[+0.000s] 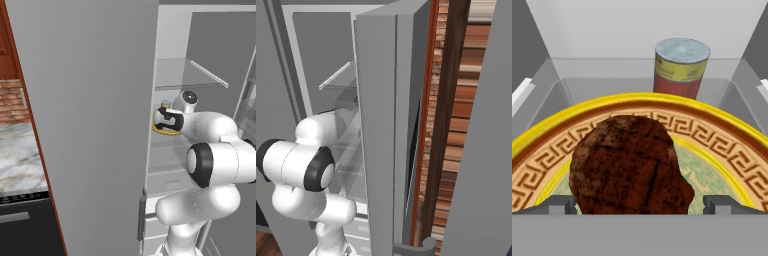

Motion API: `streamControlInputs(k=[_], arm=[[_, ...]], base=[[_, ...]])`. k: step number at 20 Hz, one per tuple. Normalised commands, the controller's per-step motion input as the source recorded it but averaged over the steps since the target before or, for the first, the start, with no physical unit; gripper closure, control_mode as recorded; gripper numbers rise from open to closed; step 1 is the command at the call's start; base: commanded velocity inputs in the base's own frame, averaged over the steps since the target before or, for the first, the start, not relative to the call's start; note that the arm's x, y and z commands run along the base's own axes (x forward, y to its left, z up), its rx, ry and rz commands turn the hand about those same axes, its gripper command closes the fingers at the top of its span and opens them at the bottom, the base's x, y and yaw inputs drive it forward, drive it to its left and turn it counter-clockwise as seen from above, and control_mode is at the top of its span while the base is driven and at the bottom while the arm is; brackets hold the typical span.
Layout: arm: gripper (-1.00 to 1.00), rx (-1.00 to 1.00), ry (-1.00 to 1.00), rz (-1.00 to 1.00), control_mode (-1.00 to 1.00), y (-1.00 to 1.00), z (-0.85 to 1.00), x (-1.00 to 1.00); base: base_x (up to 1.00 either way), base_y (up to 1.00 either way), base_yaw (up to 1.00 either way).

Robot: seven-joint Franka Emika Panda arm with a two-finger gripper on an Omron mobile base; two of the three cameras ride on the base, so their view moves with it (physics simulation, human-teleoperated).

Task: Retrieve the steak from the fridge and place it on the saucepan with marinade on the stove.

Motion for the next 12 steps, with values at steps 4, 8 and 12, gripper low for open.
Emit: streamControlInputs(k=[4, 8, 12], arm=[[-1.0, 0.0, 0.0, 0.0, -1.0, 0.0, -0.1, 0.04], [-1.0, 0.0, 0.0, 0.0, -1.0, 0.0, -0.11, 0.08], [-1.0, 0.0, 0.0, 0.0, -1.0, 0.0, -0.1, 0.05]], base=[[0.0, 0.0, 0.0], [0.0, 0.0, 0.0], [0.0, 0.0, 0.0]])
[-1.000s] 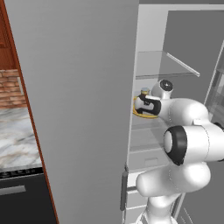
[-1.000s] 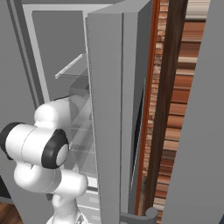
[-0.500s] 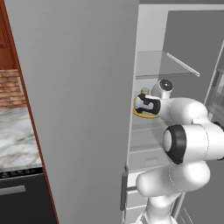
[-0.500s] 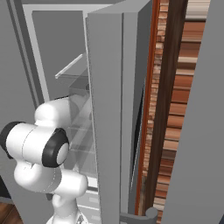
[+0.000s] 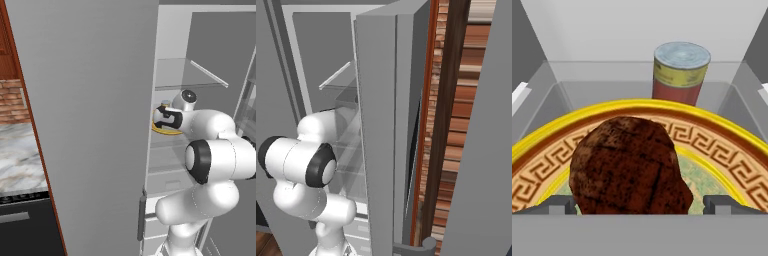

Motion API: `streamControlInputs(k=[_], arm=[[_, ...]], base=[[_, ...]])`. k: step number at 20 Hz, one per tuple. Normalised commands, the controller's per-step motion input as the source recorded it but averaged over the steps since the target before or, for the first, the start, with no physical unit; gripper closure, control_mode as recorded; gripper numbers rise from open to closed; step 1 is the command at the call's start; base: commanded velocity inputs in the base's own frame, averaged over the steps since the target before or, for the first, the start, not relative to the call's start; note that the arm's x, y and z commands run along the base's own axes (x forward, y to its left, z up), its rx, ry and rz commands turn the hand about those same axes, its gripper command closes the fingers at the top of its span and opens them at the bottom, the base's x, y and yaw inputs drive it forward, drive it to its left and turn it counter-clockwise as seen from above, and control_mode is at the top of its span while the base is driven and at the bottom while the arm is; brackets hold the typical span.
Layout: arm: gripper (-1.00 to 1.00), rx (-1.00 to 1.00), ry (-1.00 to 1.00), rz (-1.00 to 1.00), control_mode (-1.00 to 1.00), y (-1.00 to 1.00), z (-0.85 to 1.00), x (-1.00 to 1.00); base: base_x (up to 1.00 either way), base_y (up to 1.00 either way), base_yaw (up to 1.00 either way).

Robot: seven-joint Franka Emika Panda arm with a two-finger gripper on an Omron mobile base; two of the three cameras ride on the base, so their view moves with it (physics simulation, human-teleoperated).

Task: Retrieve the steak from the fridge and place it on the saucepan with marinade on the stove.

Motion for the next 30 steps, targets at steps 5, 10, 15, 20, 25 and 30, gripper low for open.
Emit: streamControlInputs(k=[5, 10, 15, 20, 25, 30], arm=[[-1.0, 0.0, 0.0, 0.0, -1.0, 0.0, -0.01, 0.0], [-1.0, 0.0, 0.0, 0.0, -1.0, 0.0, 0.0, 0.0], [-1.0, 0.0, 0.0, 0.0, -1.0, 0.0, 0.0, 0.0], [-1.0, 0.0, 0.0, 0.0, -1.0, 0.0, 0.0, 0.0], [1.0, 0.0, 0.0, 0.0, -1.0, 0.0, 0.0, 0.0], [1.0, 0.0, 0.0, 0.0, -1.0, 0.0, 0.0, 0.0]], base=[[0.0, 0.0, 0.0], [0.0, 0.0, 0.0], [0.0, 0.0, 0.0], [0.0, 0.0, 0.0], [0.0, 0.0, 0.0], [0.0, 0.0, 0.0]])
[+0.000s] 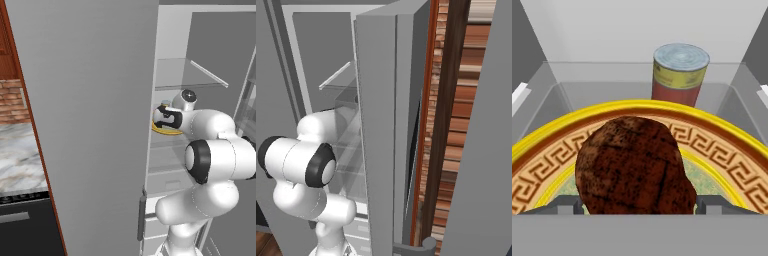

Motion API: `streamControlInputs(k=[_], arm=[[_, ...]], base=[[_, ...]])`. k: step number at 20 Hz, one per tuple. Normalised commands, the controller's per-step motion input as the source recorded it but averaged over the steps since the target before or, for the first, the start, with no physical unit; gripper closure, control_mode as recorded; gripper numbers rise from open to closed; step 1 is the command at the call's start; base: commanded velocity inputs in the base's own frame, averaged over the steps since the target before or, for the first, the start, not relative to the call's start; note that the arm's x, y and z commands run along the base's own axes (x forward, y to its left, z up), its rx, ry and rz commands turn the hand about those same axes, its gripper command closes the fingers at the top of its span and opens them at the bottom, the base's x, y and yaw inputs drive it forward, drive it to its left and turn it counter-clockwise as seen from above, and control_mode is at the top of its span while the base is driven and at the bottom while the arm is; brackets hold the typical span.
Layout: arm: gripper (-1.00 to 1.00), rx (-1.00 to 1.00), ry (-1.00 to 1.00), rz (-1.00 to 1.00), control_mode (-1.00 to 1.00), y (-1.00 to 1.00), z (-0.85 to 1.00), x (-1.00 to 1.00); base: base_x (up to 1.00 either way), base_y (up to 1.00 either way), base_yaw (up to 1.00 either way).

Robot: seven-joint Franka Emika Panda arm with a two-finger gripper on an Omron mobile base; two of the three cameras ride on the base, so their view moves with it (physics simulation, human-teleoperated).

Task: Retrieve the steak from the fridge and place it on the saucepan with marinade on the stove.

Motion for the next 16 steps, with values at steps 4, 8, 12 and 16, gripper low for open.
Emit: streamControlInputs(k=[4, 8, 12, 16], arm=[[1.0, 0.0, 0.0, 0.0, -1.0, 0.0, 0.0, 0.0], [1.0, 0.0, 0.0, 0.0, -1.0, 0.0, 0.0, 0.0], [1.0, 0.0, 0.0, 0.0, -1.0, 0.0, 0.0, 0.0], [1.0, 0.0, 0.0, 0.0, -1.0, 0.0, 0.0, -0.04]], base=[[0.0, 0.0, 0.0], [0.0, 0.0, 0.0], [0.0, 0.0, 0.0], [0.0, 0.0, 0.0]])
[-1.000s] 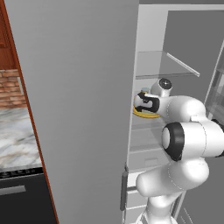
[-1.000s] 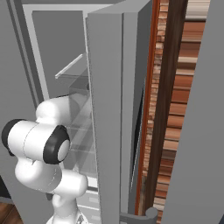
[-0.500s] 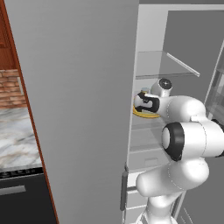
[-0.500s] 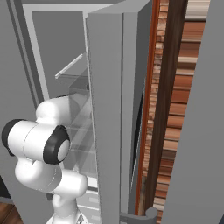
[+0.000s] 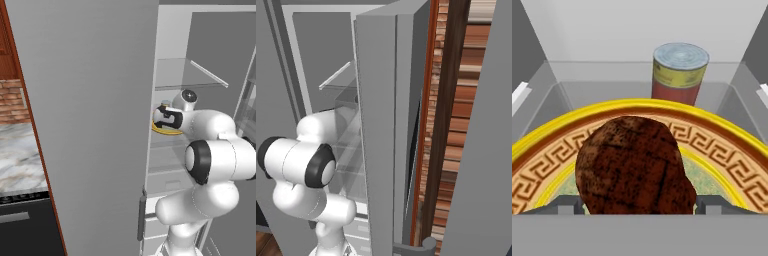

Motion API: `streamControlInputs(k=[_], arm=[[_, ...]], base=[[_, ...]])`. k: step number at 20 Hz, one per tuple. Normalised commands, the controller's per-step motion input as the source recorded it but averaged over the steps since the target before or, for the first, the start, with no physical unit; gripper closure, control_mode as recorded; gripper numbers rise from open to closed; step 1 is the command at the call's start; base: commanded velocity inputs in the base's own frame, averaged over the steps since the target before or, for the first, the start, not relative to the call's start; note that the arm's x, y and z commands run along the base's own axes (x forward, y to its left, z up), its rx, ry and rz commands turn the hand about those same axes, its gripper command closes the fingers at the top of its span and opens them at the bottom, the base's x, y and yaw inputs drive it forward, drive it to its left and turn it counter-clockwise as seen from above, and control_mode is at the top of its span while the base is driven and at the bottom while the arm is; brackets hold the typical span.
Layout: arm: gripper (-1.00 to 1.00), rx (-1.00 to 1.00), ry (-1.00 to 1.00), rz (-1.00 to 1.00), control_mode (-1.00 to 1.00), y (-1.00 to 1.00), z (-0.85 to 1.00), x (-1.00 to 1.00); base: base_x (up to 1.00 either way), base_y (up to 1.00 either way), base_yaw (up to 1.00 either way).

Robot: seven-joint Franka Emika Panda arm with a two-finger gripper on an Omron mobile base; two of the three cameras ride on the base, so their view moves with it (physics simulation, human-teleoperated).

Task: Retrieve the steak from the fridge and place it on the saucepan with marinade on the stove.

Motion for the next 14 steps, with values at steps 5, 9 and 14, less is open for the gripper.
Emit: streamControlInputs(k=[5, 9, 14], arm=[[1.0, 0.0, -0.1, 0.0, -1.0, 0.0, -0.04, -0.16], [1.0, 0.0, -0.16, 0.0, -1.0, 0.0, -0.1, -0.2], [1.0, 0.0, -0.07, 0.0, -1.0, 0.0, -0.03, -0.14]], base=[[0.0, 0.0, 0.0], [0.0, 0.0, 0.0], [0.0, 0.0, 0.0]])
